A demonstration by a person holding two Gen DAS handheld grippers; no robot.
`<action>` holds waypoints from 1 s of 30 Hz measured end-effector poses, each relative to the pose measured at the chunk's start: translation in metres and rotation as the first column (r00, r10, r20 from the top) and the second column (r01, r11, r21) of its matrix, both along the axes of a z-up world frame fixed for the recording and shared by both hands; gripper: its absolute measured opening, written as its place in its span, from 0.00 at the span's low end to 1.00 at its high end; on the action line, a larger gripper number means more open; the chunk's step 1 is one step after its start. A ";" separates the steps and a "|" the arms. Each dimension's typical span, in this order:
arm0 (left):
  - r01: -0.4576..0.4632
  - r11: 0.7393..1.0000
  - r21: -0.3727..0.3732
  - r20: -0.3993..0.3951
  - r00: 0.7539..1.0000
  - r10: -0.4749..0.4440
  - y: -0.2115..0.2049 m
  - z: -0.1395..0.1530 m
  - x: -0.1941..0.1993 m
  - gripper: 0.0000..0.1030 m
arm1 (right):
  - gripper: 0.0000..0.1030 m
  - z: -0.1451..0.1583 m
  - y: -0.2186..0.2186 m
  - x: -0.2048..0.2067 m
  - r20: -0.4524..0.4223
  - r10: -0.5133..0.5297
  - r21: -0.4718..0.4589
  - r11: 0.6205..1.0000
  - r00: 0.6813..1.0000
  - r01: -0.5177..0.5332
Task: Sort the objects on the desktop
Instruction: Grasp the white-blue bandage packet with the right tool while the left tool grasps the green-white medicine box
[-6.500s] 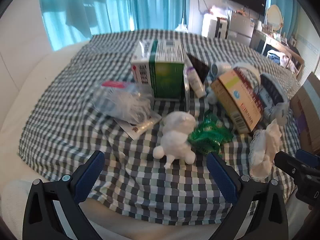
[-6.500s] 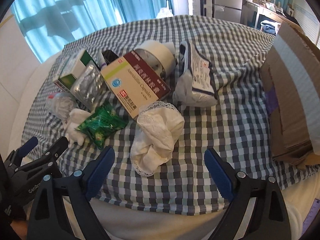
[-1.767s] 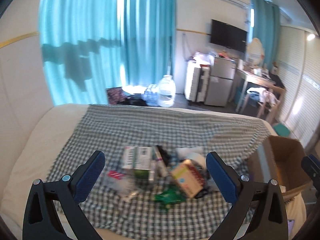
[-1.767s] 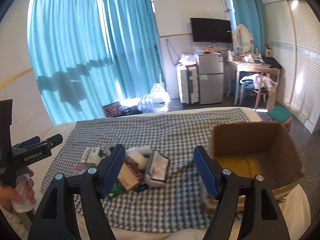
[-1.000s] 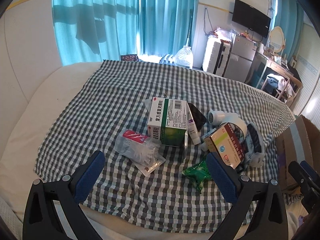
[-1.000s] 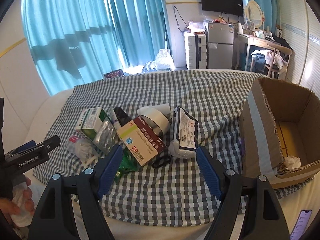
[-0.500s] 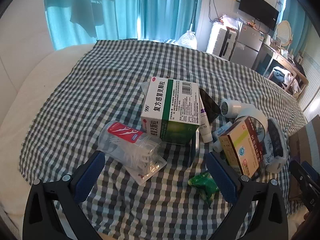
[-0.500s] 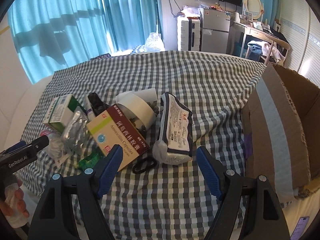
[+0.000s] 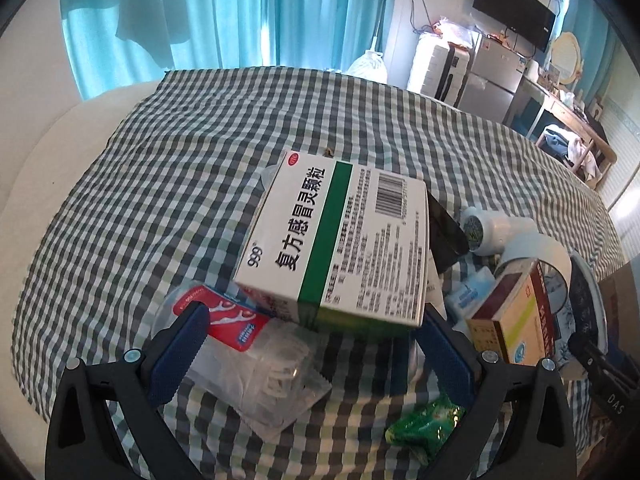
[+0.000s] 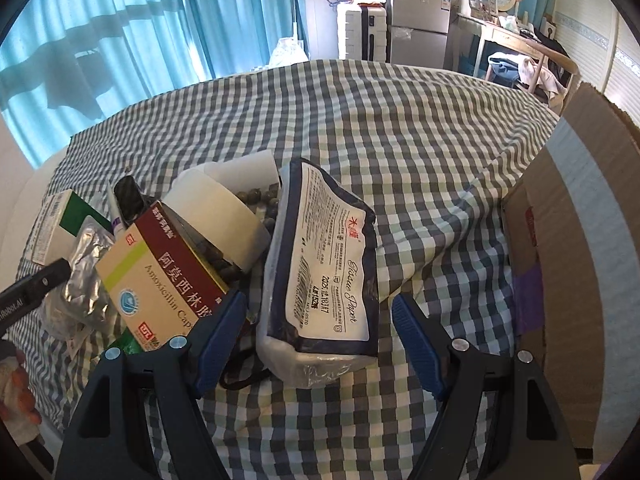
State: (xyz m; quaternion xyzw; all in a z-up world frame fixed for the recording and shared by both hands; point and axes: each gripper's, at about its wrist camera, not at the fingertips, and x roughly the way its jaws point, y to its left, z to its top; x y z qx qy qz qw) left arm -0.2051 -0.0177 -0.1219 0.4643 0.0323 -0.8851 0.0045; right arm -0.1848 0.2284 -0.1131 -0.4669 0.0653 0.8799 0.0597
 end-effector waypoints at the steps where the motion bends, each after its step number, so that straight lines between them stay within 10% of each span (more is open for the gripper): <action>1: -0.002 1.000 0.001 0.000 1.000 0.002 0.000 0.000 -0.004 1.00 | 0.71 -0.003 -0.002 0.000 0.007 0.002 -0.001 1.000 1.000 -0.002; 12: -0.028 0.999 0.039 -0.005 1.000 0.029 -0.013 -0.011 -0.032 1.00 | 0.42 -0.022 0.002 0.000 0.058 0.010 -0.039 0.999 0.998 -0.007; 18: 0.020 0.998 0.064 0.001 1.000 -0.020 -0.014 -0.010 -0.034 0.81 | 0.36 -0.023 0.002 0.005 0.058 0.013 -0.049 0.999 0.998 -0.011; 30: 0.014 0.999 0.036 -0.056 0.998 -0.012 -0.014 0.029 -0.007 0.80 | 0.32 0.000 0.003 0.021 0.020 0.032 -0.079 0.996 0.999 -0.030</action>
